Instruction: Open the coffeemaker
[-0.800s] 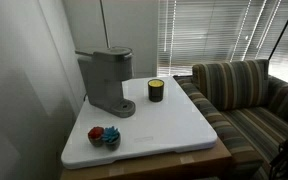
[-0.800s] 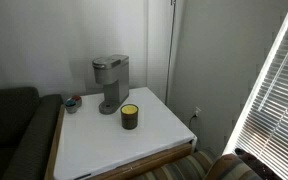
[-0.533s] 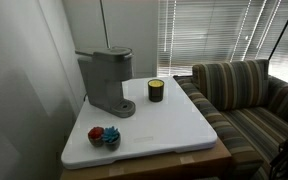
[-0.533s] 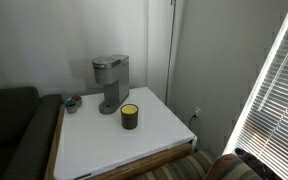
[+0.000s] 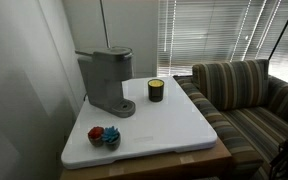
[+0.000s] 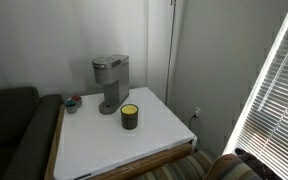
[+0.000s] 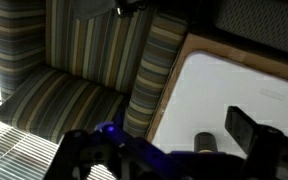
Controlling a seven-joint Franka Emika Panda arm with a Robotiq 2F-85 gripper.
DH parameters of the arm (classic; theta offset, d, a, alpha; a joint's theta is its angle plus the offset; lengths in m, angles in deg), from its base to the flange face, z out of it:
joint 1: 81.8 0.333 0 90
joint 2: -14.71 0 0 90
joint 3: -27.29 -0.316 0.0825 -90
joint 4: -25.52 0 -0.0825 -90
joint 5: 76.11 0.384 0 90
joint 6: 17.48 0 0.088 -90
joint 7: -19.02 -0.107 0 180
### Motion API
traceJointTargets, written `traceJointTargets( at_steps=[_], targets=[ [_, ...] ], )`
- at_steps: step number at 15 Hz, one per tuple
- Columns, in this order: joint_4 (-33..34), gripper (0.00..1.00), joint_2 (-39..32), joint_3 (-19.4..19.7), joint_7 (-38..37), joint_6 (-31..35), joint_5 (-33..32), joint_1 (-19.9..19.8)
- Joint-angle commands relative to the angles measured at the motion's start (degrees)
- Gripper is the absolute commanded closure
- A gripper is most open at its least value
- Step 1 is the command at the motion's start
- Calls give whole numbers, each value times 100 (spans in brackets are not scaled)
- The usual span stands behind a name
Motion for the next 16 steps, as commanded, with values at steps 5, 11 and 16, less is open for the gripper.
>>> traceJointTargets(
  at_steps=[5, 11, 16],
  targets=[
    [14, 0, -18, 47, -36, -16, -37, 63],
    [-47, 0, -184, 30, -74, 484, -28, 53],
    [-12, 0, -686, -259, -448, 1369, -70, 1]
  ],
)
